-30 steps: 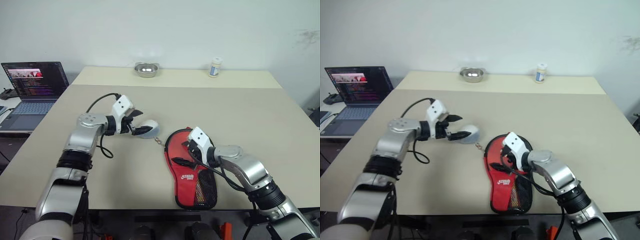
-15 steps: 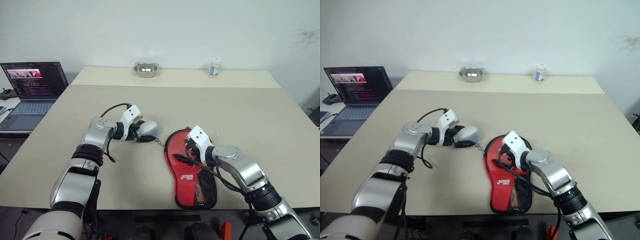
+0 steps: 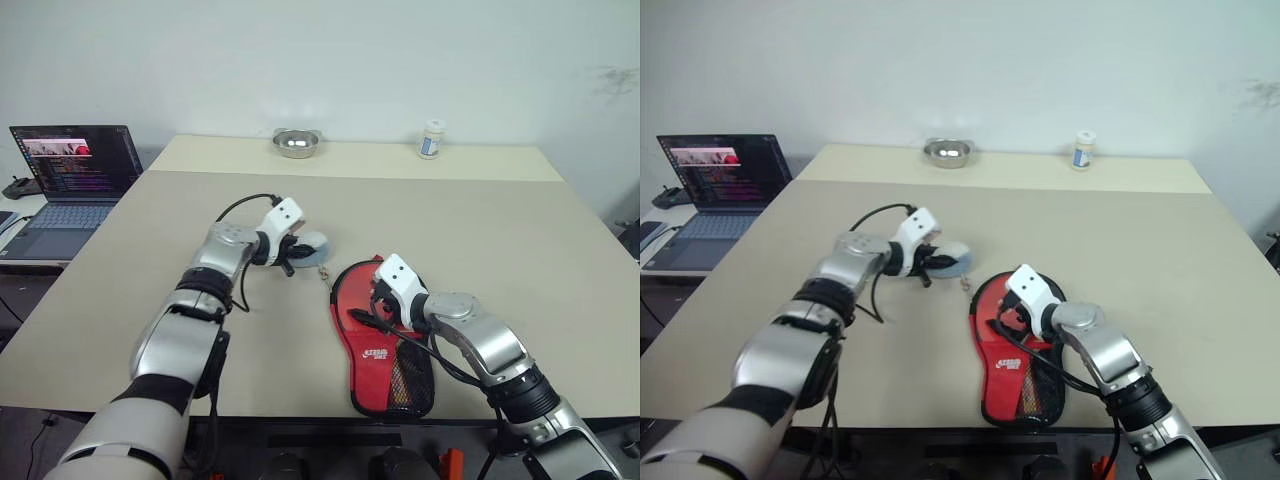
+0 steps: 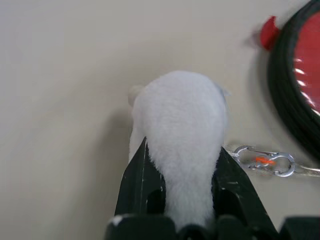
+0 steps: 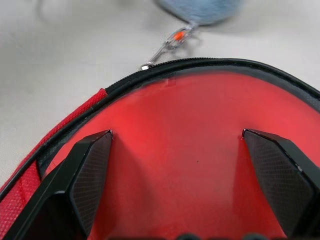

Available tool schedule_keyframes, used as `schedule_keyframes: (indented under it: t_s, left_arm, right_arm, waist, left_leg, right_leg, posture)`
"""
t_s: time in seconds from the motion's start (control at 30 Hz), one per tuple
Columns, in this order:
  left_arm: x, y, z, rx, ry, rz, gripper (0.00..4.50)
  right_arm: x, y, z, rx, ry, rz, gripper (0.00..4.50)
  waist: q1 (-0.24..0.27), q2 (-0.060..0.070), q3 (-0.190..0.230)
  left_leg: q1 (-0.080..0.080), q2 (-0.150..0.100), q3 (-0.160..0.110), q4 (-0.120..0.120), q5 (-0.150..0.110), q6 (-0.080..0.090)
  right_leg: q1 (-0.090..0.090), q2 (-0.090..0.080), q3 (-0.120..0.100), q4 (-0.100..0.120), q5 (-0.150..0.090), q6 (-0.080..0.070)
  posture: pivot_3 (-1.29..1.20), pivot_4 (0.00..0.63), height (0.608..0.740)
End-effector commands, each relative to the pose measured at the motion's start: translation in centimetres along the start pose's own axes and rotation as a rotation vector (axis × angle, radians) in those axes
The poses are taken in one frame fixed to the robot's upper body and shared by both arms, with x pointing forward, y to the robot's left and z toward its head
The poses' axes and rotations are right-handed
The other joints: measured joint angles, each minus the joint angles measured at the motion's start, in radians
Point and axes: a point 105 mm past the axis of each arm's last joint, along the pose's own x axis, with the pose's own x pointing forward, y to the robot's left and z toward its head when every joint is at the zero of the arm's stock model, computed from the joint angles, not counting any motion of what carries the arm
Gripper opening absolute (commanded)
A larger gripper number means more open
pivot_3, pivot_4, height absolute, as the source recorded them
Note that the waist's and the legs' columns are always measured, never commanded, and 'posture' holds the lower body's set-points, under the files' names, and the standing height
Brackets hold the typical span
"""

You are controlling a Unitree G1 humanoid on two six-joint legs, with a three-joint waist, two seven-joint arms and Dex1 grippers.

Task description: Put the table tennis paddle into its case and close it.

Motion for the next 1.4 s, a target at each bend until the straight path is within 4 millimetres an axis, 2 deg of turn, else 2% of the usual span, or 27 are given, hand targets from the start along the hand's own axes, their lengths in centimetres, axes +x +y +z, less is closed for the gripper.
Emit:
schedule_keyframes:
  t_s: [0.03, 0.4, 0.47, 0.57, 0.67, 0.73, 0.87, 0.93, 1.03, 1.2, 1.4]
  left_arm:
    - [0.3, 1.2, 4.1, 0.100, -0.059, 0.091, 0.48]
    - [3.4, -1.4, 13.7, 0.196, -0.232, 0.234, 0.47]
    - [4.4, -3.1, 16.2, 0.238, -0.278, 0.254, 0.47]
    - [5.5, -5.7, 18.4, 0.302, -0.312, 0.231, 0.47]
    - [6.3, -8.0, 19.6, 0.323, -0.343, 0.180, 0.47]
    - [7.0, -10.3, 20.3, 0.345, -0.360, 0.111, 0.47]
    - [8.0, -14.0, 20.5, 0.362, -0.380, -0.027, 0.47]
    - [8.3, -15.0, 20.1, 0.374, -0.375, -0.071, 0.47]
    - [8.6, -15.4, 19.3, 0.389, -0.350, -0.100, 0.47]
    - [8.7, -15.7, 18.2, 0.395, -0.316, -0.168, 2.15]
    - [8.5, -15.7, 17.7, 0.389, -0.315, -0.208, 4.44]
  right_arm:
    - [0.5, 0.8, -4.1, 0.052, 0.161, 0.017, 4.50]
    - [0.3, 2.7, -5.3, 0.083, 0.205, 0.067, 4.50]
    - [0.3, 3.4, -5.6, 0.082, 0.216, 0.086, 4.50]
    - [0.4, 4.5, -5.9, 0.085, 0.225, 0.109, 4.50]
    - [0.5, 5.1, -5.9, 0.083, 0.227, 0.116, 4.50]
    - [0.6, 5.2, -5.8, 0.085, 0.225, 0.111, 4.50]
    - [0.6, 5.0, -5.7, 0.087, 0.225, 0.099, 4.50]
    - [0.6, 4.8, -5.7, 0.088, 0.224, 0.092, 4.50]
    - [0.6, 4.7, -5.7, 0.087, 0.224, 0.088, 4.50]
    - [0.8, 4.5, -5.5, 0.081, 0.220, 0.084, 4.50]
    - [0.9, 4.3, -5.4, 0.076, 0.216, 0.085, 4.50]
  waist:
    - [-0.001, 0.000, 0.000]
    - [-0.001, 0.000, 0.000]
    - [0.000, 0.000, 0.000]
    - [0.001, 0.000, 0.000]
    - [0.000, 0.000, 0.000]
    - [-0.001, 0.000, 0.000]
    - [-0.001, 0.000, 0.000]
    - [-0.001, 0.001, 0.000]
    - [-0.001, 0.001, 0.000]
    - [-0.002, 0.001, -0.001]
    - [-0.003, 0.001, -0.001]
  left_leg:
    - [0.000, 0.000, 0.000, 0.000, 0.000, 0.000]
    - [0.000, 0.000, 0.000, -0.001, 0.000, 0.000]
    - [0.000, 0.000, 0.001, -0.001, 0.000, 0.000]
    - [0.000, -0.001, 0.000, -0.001, 0.000, 0.000]
    - [0.000, -0.001, 0.001, -0.002, 0.000, 0.000]
    - [0.000, -0.001, 0.001, -0.002, 0.000, 0.000]
    - [0.000, -0.001, 0.001, -0.002, 0.000, 0.000]
    - [0.001, -0.001, 0.001, -0.002, 0.000, 0.000]
    - [0.001, -0.001, 0.002, -0.003, 0.000, 0.000]
    - [0.002, -0.001, 0.003, -0.003, 0.000, 0.000]
    - [0.003, 0.000, 0.004, -0.003, 0.000, 0.000]
  right_leg:
    - [0.000, 0.000, 0.000, 0.000, 0.000, 0.000]
    - [0.000, 0.000, 0.000, 0.000, 0.000, 0.000]
    - [0.000, 0.000, 0.000, -0.001, 0.000, 0.000]
    - [0.000, 0.000, 0.000, -0.001, 0.000, 0.000]
    - [0.000, 0.000, 0.000, -0.001, 0.000, 0.000]
    - [0.000, 0.000, 0.000, -0.001, 0.000, 0.000]
    - [0.000, 0.000, 0.000, -0.001, 0.000, 0.000]
    - [0.000, 0.000, 0.000, -0.002, 0.000, 0.000]
    - [0.000, 0.000, 0.000, -0.001, 0.000, 0.000]
    - [0.000, 0.000, 0.000, -0.001, 0.000, 0.000]
    - [0.000, 0.000, 0.001, -0.001, 0.000, 0.000]
  posture:
    - [0.00, 0.150, 0.740]
    - [0.00, 0.150, 0.740]
    - [0.00, 0.150, 0.740]
    - [0.00, 0.150, 0.740]
    - [0.00, 0.150, 0.740]
    - [0.00, 0.150, 0.740]
    - [0.00, 0.150, 0.740]
    - [0.00, 0.150, 0.740]
    - [0.00, 0.150, 0.740]
    - [0.00, 0.150, 0.740]
    - [0.00, 0.150, 0.740]
